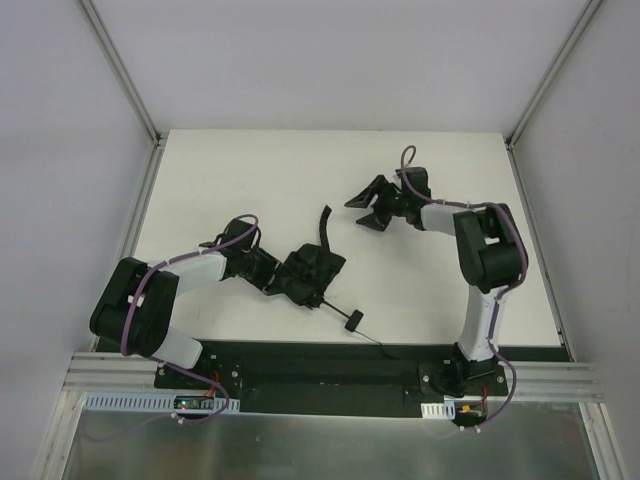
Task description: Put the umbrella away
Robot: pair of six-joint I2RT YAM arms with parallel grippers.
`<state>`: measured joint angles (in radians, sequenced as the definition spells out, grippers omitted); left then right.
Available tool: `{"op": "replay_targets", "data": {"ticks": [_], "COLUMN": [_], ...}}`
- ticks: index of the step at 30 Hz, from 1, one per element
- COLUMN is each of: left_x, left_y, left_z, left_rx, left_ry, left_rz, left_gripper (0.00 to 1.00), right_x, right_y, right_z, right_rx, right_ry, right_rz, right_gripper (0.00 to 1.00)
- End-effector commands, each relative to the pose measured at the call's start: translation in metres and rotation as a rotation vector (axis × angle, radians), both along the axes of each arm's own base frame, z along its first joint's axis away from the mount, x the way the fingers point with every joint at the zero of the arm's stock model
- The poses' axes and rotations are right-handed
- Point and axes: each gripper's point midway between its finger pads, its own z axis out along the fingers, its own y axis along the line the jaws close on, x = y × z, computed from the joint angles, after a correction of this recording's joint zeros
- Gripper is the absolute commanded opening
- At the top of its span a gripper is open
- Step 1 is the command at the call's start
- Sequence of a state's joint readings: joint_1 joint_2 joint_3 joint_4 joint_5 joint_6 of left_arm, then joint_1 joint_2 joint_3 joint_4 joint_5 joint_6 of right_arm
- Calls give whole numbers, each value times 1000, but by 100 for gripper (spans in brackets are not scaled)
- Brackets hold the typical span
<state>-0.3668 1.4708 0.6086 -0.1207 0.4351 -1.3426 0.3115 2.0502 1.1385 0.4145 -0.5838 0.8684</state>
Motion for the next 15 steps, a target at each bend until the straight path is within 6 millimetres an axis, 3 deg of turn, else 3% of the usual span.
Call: {"op": "replay_targets", "data": {"ticks": [1, 3, 5, 10, 15], "left_x": [-31, -37, -39, -44, -46], "left_y": [17, 20, 22, 31, 35], "left_z": [-20, -20, -21, -24, -25], "left_rx": [124, 143, 168, 247, 297], "left_ry": [189, 237, 268, 353, 416], "left_rz": [17, 17, 21, 15, 24], "left_gripper": [0, 0, 0, 0, 0], "right_x": [-44, -69, -92, -176, -218], "right_y": [-60, -72, -61, 35, 95], "right_z": [43, 56, 72, 101, 83], "right_rx": [-366, -547, -611, -552, -591], "right_ry": [-187, -326, -441, -789, -967], "right_rz": [266, 440, 555, 851, 992], "right_gripper": [72, 75, 75, 79, 80]}}
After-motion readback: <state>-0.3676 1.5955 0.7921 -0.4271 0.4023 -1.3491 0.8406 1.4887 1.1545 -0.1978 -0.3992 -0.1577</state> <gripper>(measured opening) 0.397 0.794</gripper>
